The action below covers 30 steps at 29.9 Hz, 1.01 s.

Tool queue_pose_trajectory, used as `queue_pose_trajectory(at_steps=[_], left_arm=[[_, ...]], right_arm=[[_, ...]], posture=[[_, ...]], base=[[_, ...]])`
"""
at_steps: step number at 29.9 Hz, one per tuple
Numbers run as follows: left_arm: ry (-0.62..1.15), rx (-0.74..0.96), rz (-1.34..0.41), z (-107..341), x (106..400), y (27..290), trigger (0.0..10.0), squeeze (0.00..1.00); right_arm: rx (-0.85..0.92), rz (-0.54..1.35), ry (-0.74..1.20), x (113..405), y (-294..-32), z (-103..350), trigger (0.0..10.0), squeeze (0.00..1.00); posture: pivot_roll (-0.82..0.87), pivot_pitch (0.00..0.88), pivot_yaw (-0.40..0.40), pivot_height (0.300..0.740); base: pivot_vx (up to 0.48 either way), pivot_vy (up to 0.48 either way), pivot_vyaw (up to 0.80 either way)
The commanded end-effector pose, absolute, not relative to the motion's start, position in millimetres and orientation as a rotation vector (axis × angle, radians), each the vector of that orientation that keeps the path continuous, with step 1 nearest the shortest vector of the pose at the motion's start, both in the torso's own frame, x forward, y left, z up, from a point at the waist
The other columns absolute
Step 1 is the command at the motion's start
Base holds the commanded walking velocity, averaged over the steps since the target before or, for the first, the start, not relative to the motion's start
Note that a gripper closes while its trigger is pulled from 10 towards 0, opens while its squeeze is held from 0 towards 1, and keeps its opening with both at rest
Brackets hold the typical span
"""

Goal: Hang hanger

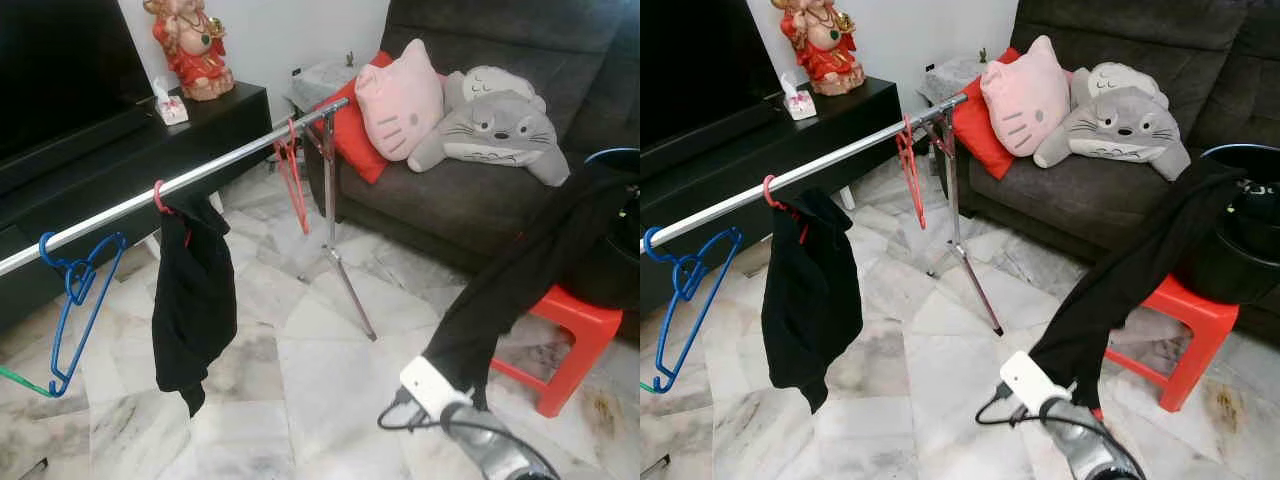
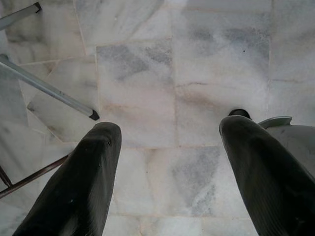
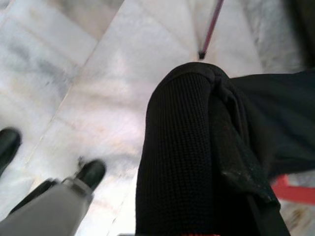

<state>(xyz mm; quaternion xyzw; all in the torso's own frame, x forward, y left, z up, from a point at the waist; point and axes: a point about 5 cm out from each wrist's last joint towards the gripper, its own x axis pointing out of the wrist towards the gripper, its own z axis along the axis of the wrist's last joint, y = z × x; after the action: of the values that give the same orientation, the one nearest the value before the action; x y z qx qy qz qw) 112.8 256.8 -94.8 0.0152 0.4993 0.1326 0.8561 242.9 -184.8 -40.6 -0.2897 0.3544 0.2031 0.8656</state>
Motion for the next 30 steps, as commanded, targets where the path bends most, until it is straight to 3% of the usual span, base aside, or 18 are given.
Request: queue_pose_trajectory(at_steps=[1,3,5,8,22,23,24,25,27,30], left_arm=[[1.064,0.035,0.295,-95,109,260,10.0,0.0],[1.061,0.036,0.297,-95,109,261,10.0,0.0],[1.056,0.041,0.301,-95,109,261,10.0,0.0],[1.032,0.045,0.309,-93,111,262,10.0,0.0],[0.905,0.011,0.4,-88,114,265,10.0,0.0],[0.608,0.097,0.371,-59,156,271,10.0,0.0],[0.458,0.139,0.353,-40,177,272,10.0,0.0],[0.458,0.139,0.353,-40,177,272,10.0,0.0],[0.273,0.233,0.33,-9,197,274,10.0,0.0],[0.133,0.268,0.303,19,201,272,10.0,0.0]], right_arm=[[-0.609,0.427,0.716,247,-180,-38,10.0,0.0],[-0.565,0.385,0.693,251,-179,-35,10.0,0.0],[-0.381,0.226,0.629,267,-183,-22,10.0,0.0],[-0.317,0.141,0.536,280,-189,-7,10.0,0.0],[-0.237,0.05,0.317,295,-188,21,10.0,0.0],[-0.187,-0.029,0.217,285,-193,32,10.0,0.0],[-0.169,-0.051,0.186,281,-195,36,10.0,0.0],[-0.169,-0.051,0.186,281,-195,36,10.0,0.0],[-0.154,-0.056,0.15,272,-194,41,10.0,0.0],[-0.148,-0.083,0.121,264,-200,46,10.0,0.0]], posture=[[-0.16,0.0,0.095,0.74],[-0.16,0.0,0.095,0.74],[-0.16,0.0,0.097,0.74],[-0.17,0.0,0.1,0.74],[-0.16,0.0,0.098,0.74],[-0.15,0.0,0.099,0.74],[-0.15,0.0,0.1,0.74],[-0.15,0.0,0.1,0.74],[-0.15,0.0,0.103,0.74],[-0.15,0.0,0.102,0.74]], base=[[0.0,0.0,0.0],[0.0,0.0,0.0],[0.0,0.0,0.0],[0.0,0.0,0.0],[0.0,0.0,0.0],[0.0,0.0,0.0],[0.0,0.0,0.0],[0.0,0.0,0.0],[0.0,0.0,0.0],[0.0,0.0,0.0]])
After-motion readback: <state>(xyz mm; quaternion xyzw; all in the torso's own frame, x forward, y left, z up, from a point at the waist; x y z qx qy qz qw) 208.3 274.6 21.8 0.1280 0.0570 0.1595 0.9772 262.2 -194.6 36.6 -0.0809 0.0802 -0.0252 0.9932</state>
